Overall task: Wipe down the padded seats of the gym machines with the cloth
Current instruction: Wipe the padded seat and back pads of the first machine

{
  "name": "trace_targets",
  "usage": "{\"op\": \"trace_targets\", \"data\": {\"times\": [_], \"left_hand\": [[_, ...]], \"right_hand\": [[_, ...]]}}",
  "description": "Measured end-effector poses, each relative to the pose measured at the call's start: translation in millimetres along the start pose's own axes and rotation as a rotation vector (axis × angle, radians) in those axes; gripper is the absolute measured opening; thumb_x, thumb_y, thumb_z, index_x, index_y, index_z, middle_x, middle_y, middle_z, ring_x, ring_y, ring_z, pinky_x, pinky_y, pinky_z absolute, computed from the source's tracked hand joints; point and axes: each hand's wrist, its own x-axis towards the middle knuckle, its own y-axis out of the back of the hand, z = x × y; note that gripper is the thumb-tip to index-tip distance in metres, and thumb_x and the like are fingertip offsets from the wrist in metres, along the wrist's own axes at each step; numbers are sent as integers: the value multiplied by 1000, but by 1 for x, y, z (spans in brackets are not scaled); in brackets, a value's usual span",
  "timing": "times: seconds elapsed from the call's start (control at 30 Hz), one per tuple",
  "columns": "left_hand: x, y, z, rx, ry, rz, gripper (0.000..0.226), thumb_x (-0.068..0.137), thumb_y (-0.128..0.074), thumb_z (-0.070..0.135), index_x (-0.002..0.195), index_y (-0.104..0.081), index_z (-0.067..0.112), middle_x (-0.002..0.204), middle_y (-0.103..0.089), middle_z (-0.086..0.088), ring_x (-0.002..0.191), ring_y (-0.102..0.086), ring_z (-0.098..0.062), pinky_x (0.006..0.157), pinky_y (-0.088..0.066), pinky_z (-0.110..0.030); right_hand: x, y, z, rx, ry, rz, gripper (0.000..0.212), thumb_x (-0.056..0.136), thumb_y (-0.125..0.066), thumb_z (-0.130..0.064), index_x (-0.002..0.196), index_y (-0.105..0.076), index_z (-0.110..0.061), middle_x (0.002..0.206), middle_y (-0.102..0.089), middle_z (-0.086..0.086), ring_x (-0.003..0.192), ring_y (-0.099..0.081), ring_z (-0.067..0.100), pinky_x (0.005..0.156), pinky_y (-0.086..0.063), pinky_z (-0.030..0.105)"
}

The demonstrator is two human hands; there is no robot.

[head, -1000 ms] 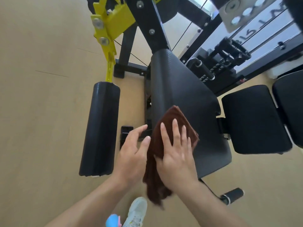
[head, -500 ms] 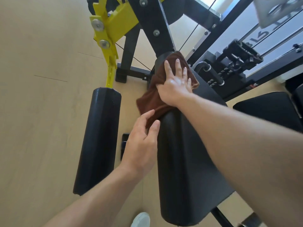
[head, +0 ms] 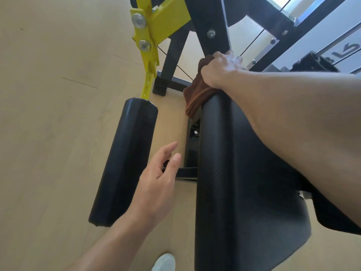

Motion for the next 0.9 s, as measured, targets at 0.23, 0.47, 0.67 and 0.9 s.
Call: {"op": "trace_targets", "data": {"times": [0.23,0.47,0.67,0.9], "left_hand": [[-54,17,-26,103,35,25,36,101,-45,39,136,-50,46,137,-53,29,129,-48,4,105,-38,-15],[-76,14,2,162,-35,-52,39,103,-46,34,142,-47,40,139,-52,25,130,-46,5,110,-37,-21],[-78,-5,21,55,-37,-135,45,101,-45,45,145,-40,40,144,-48,17,124,-51,1,92,-52,-15],[-88,-37,10,150,-39,-134,54,95,-38,59,147,-35,46,159,-26,26,144,-25,6,121,-23,-29]], "right_hand": [[-13,6,4,-135,130,-125,70,78,-35,-31,148,-36,-32,162,-22,3,144,-20,42,109,-23,71],[-123,-9,34,-6,263,-174,66,93,-52,-27,155,-30,-37,170,13,1,152,19,42,120,2,67],[-317,-40,82,108,262,-54,64,102,-41,-43,159,-11,-41,169,17,-2,154,17,35,125,3,56],[-367,-48,103,349,-91,-154,74,102,-31,-54,149,26,-49,167,23,-11,155,19,21,126,7,44]]}}
